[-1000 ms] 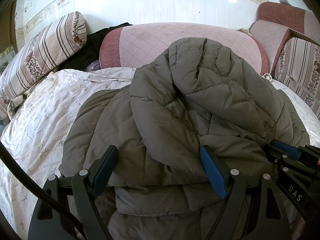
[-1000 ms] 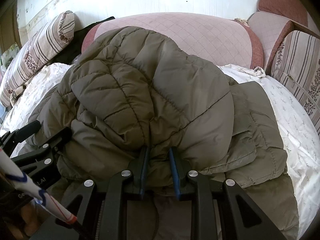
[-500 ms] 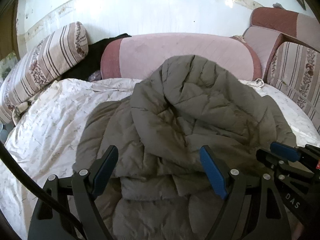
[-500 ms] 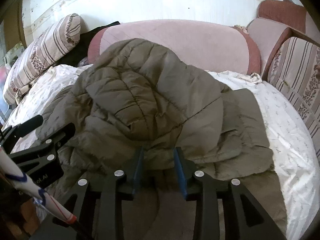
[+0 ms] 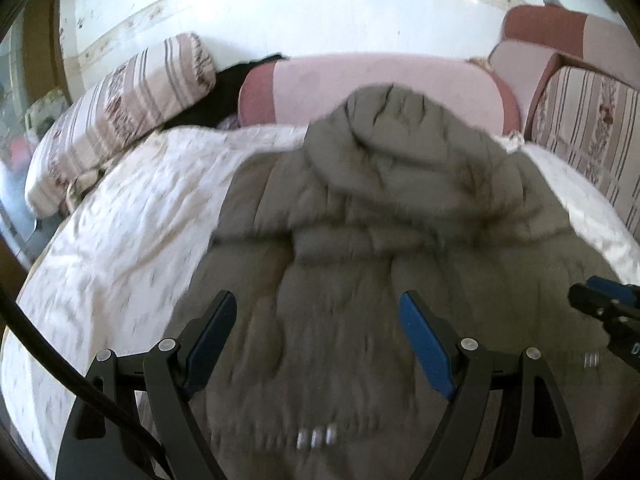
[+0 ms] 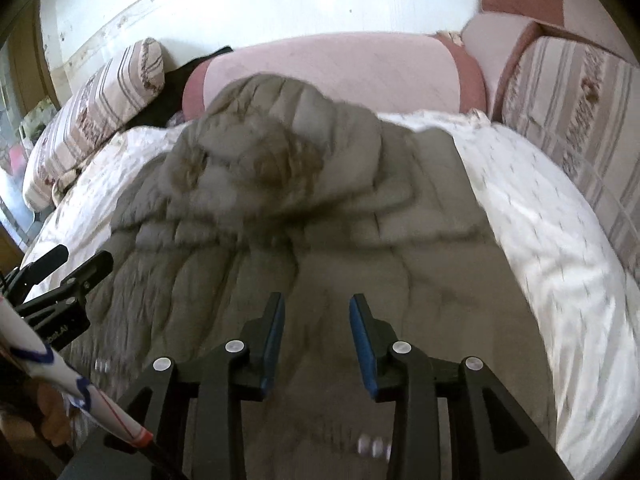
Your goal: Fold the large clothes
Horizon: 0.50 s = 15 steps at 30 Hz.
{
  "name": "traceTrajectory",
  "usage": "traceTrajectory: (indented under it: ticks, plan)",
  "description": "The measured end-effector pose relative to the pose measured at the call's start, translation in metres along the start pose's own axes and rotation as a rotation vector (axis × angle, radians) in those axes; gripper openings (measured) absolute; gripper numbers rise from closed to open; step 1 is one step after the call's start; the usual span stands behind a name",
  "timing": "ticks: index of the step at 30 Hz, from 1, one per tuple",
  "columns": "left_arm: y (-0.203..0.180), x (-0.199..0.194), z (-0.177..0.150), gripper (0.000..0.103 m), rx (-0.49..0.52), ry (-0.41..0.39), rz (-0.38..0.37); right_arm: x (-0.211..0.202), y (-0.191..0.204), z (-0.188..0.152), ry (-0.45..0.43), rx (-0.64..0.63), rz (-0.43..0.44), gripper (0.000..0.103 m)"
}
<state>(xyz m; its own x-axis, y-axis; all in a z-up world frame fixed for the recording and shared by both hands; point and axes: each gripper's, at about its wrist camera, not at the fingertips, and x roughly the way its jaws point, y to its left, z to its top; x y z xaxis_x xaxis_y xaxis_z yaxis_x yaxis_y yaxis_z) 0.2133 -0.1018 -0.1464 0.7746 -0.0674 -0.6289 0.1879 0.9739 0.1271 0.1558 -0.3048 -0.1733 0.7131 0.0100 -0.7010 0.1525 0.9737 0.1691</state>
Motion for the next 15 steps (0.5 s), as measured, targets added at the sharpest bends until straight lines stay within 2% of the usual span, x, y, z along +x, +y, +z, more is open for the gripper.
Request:
traceTrajectory:
  ticks: [4,9,15]
  plan:
    - [0.009,-0.016,-0.041,0.083,-0.031,0.071,0.025,-0.017,-0.001,-0.038,0.036,0.011,0.014,0.038]
    - [0.017,-0.034,-0.081,0.083,-0.046,0.106,0.059,-0.03,-0.003,-0.08,0.08,0.029,0.024,0.038]
    - [0.016,-0.04,-0.109,0.083,-0.038,0.146,0.076,-0.045,0.005,-0.112,0.077,-0.004,0.001,0.043]
